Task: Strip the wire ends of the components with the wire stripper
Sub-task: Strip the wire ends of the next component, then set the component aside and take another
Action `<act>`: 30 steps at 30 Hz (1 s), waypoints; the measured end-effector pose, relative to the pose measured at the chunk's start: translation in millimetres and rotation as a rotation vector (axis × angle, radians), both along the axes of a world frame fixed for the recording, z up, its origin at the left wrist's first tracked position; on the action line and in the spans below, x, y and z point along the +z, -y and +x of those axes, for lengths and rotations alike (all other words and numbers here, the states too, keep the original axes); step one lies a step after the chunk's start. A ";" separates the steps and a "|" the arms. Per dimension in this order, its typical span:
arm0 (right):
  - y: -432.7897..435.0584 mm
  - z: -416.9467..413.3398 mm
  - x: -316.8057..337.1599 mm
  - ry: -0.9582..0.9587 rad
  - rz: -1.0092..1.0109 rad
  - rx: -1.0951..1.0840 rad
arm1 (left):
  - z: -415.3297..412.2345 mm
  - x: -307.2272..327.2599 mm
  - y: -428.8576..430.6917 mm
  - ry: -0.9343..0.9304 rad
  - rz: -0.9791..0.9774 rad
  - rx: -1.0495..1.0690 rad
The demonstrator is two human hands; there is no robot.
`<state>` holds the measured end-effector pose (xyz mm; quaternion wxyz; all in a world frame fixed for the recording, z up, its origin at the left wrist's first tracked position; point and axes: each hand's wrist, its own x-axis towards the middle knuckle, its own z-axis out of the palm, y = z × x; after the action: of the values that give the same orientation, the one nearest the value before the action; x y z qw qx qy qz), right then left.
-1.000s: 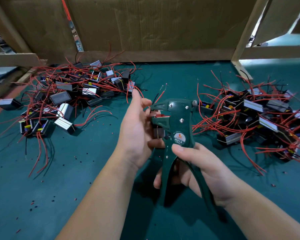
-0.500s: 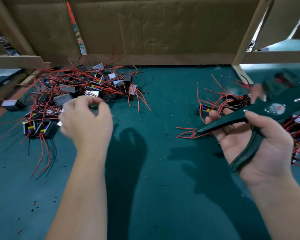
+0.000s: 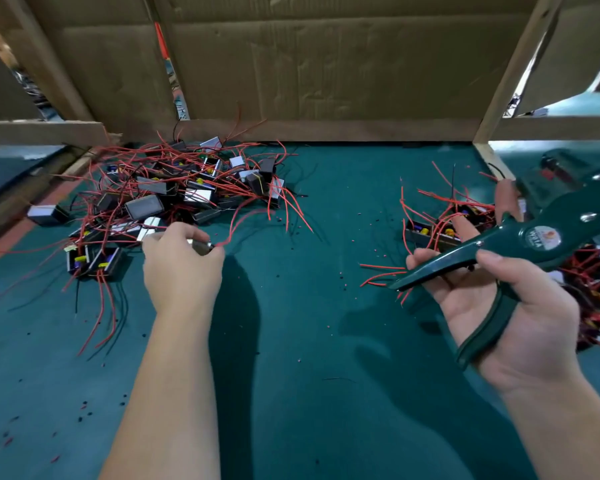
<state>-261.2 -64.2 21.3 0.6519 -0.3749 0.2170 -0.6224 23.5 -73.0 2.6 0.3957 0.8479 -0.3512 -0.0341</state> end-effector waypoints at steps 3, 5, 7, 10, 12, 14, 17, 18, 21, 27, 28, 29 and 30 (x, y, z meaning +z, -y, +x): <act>-1.5 0.5 0.5 -0.005 -0.002 0.069 | -12.9 8.6 3.5 -0.048 -0.286 -0.192; -1.8 1.5 0.3 0.008 0.005 0.160 | -27.1 16.4 3.4 -0.236 -0.470 -0.400; -2.7 3.3 -0.1 0.011 0.040 0.242 | -43.7 20.1 2.2 -0.434 -0.593 -0.625; -5.2 7.8 -1.4 -0.016 0.151 0.325 | -63.5 21.2 -0.5 -0.754 -0.623 -0.754; -6.9 11.4 -1.2 -0.045 0.240 0.356 | -72.2 21.7 -0.9 -0.766 -0.565 -0.708; -7.3 14.2 -1.2 -0.081 0.337 0.369 | -78.5 21.4 -0.7 -0.725 -0.518 -0.647; -4.9 16.5 -1.7 -0.158 0.453 0.396 | -81.4 23.4 -0.9 -0.806 -0.509 -0.609; -4.3 16.9 -3.0 -0.173 0.485 0.398 | -81.3 24.5 -1.2 -0.830 -0.497 -0.623; -4.3 18.2 -5.6 -0.201 0.551 0.397 | -80.8 24.3 -2.1 -0.763 -0.424 -0.718; -4.4 20.3 -4.6 -0.101 0.508 0.413 | -84.6 22.3 -7.0 -0.854 -0.335 -0.806; -4.9 20.8 -3.7 -0.094 0.486 0.413 | -84.8 23.2 -7.2 -0.878 -0.338 -0.805; -5.8 20.9 -3.2 -0.092 0.466 0.417 | -84.3 23.9 -7.5 -0.886 -0.347 -0.807; -6.8 20.9 -2.7 -0.091 0.448 0.425 | -84.2 24.9 -8.2 -0.880 -0.356 -0.813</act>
<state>-240.2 -57.4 18.5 0.8234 -0.2863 0.2946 -0.3915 -60.7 -64.8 27.5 0.5938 0.4739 -0.4504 -0.4691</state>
